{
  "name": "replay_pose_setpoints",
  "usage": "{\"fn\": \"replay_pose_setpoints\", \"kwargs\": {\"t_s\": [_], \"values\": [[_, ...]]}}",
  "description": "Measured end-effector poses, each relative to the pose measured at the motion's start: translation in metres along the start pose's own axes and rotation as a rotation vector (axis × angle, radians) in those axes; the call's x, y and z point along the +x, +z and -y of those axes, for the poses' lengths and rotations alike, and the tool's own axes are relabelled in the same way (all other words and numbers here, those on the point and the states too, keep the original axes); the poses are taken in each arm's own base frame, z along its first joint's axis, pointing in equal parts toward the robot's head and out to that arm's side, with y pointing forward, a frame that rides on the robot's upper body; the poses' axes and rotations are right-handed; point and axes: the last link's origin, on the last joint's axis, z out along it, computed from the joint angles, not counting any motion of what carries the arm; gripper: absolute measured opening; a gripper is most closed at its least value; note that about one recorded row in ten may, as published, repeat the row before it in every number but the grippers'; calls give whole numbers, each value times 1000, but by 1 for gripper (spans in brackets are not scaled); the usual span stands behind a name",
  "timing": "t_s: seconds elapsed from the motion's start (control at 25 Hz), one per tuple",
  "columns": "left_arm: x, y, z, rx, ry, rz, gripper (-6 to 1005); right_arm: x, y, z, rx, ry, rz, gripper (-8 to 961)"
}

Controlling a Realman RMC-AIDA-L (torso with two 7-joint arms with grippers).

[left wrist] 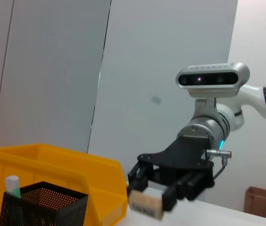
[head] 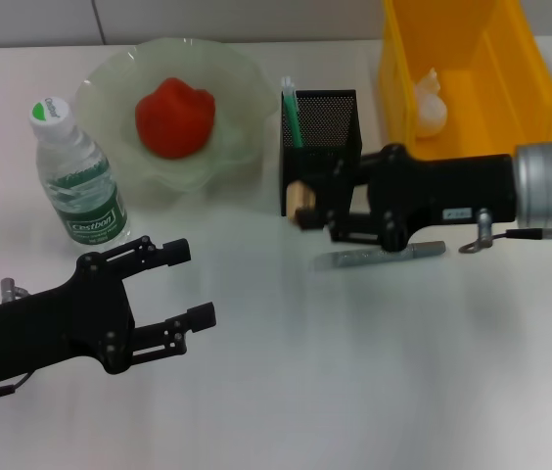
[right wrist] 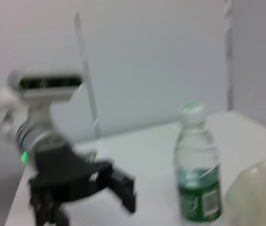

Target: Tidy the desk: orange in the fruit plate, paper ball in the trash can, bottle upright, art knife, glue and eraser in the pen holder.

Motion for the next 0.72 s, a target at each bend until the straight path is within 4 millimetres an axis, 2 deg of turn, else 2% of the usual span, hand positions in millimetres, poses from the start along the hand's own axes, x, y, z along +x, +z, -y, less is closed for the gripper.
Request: {"fn": "replay_pose_setpoints", "kwargs": {"t_s": [0.16,0.32,0.72], "values": [[-1,1,0,-2,0,8,783,5,-14,4,91,45,131,411],[-1,1,0,-4,1,9,783,6,-24,15,187,82,187,411],[-3,2,-2,-16,7,17,783,0,-17,41,311,82,155,432]]}}
